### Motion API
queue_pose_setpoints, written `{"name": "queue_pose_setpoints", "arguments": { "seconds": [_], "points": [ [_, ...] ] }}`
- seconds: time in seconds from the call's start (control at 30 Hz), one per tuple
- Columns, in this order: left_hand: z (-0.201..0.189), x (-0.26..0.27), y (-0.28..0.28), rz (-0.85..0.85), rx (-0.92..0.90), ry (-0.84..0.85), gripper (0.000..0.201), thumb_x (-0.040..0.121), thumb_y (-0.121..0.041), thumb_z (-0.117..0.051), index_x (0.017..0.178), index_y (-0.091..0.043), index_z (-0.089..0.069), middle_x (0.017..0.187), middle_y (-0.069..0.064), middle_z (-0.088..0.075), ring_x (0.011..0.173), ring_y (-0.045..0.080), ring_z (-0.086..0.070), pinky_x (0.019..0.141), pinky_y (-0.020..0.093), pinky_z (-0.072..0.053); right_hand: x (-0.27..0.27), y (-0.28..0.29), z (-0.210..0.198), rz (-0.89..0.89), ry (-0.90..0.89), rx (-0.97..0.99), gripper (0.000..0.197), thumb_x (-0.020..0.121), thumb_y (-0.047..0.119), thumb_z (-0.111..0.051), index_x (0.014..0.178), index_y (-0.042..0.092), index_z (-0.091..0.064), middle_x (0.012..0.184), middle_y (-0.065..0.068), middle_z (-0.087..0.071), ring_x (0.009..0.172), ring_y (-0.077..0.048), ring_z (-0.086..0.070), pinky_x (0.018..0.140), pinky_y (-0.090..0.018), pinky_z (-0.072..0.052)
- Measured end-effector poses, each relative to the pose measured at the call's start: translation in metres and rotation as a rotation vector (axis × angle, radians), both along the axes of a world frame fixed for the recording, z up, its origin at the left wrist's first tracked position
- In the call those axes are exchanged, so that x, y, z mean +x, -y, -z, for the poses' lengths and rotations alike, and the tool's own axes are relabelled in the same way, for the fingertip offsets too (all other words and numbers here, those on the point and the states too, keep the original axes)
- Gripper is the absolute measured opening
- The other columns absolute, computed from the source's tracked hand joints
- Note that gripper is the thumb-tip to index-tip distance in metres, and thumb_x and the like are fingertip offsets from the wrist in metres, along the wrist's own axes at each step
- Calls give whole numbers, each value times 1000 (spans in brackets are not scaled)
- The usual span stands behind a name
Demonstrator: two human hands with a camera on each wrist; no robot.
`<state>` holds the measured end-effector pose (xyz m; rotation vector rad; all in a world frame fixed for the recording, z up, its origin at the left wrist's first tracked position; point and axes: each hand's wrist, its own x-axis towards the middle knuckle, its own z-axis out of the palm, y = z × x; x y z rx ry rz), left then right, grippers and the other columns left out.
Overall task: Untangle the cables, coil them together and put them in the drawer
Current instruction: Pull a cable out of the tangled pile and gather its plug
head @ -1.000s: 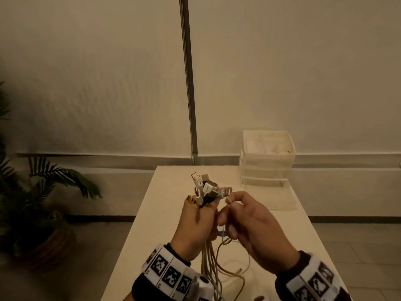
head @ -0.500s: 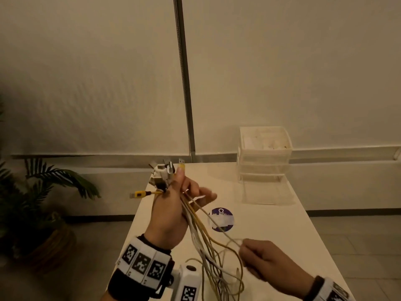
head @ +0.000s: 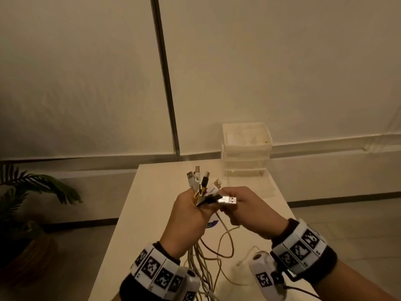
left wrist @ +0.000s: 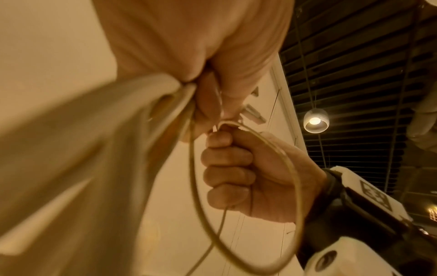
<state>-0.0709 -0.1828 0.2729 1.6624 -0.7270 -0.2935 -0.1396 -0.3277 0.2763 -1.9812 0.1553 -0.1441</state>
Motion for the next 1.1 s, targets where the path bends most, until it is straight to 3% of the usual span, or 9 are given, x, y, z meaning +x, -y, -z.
{"name": "queue_pose_setpoints", "arguments": {
  "seconds": [0.17, 0.37, 0.47, 0.57, 0.63, 0.7, 0.8, 0.93, 1.1],
  "points": [
    [2, 8, -8, 126, 150, 32, 5, 88, -11, -68, 84, -11, -71, 56, -15, -60, 45, -2, -50, 50, 12, -38, -6, 5, 2, 16, -74, 137, 36, 100, 29, -46, 74, 6, -58, 57, 1, -42, 49, -11, -34, 51, -27, -32],
    [17, 8, -9, 111, 213, 80, 9, 83, -24, -67, 81, -15, -68, 70, 4, -65, 58, 9, -51, 60, 32, -42, -7, 14, 4, -7, -69, 175, 40, 100, 32, -46, 69, 9, -55, 52, 6, -41, 48, -11, -32, 49, -26, -31],
    [17, 6, -5, 103, 161, 90, 10, 85, -13, -69, 89, -22, -71, 80, -4, -71, 73, 11, -65, 68, 27, -50, -5, 11, 9, -17, -55, 125, 42, 100, 31, -45, 79, -5, -56, 56, 2, -48, 50, -12, -35, 49, -25, -33],
    [12, 2, -5, 88, 85, 110, 21, 86, 0, -65, 86, -20, -71, 72, -13, -71, 64, 1, -63, 61, 14, -46, -6, 12, 11, -61, -35, 137, 37, 100, 31, -45, 75, 6, -58, 58, 0, -46, 51, -14, -35, 49, -26, -32],
    [11, 7, -12, -12, 2, 71, 27, 88, 4, -61, 83, -22, -68, 57, -20, -63, 49, -4, -54, 53, 13, -41, -13, 23, 9, -83, -51, 143, 36, 100, 30, -45, 72, 12, -58, 56, 2, -43, 51, -13, -34, 51, -25, -31],
    [13, 23, -26, -149, -96, -23, 27, 92, -4, -60, 77, -26, -67, 47, -15, -53, 39, -1, -43, 46, 23, -34, -24, 42, 10, -75, -91, 117, 35, 100, 29, -45, 71, 14, -59, 55, 3, -41, 52, -12, -35, 51, -24, -32],
    [17, 50, -47, -373, -161, -99, 26, 92, -12, -64, 69, -26, -66, 45, -12, -44, 40, 5, -34, 48, 26, -31, -43, 75, 22, 25, -177, 89, 35, 96, 33, -48, 68, 13, -56, 56, 3, -39, 52, -12, -34, 52, -25, -32],
    [7, 34, -35, -317, 59, 162, 14, 83, -17, -74, 89, -28, -67, 71, -11, -67, 64, 7, -61, 58, 26, -48, -41, 85, 32, 122, -252, -362, 38, 98, 37, -47, 67, 18, -58, 59, 8, -48, 50, -3, -41, 52, -15, -34],
    [-4, 6, -10, -160, -21, 307, 27, 82, -5, -72, 101, -24, -68, 88, -15, -73, 82, -2, -66, 67, 9, -49, -16, 68, 31, 226, -235, -619, 41, 99, 40, -43, 72, 15, -61, 67, 2, -62, 64, -13, -56, 60, -27, -41]
  ]
}}
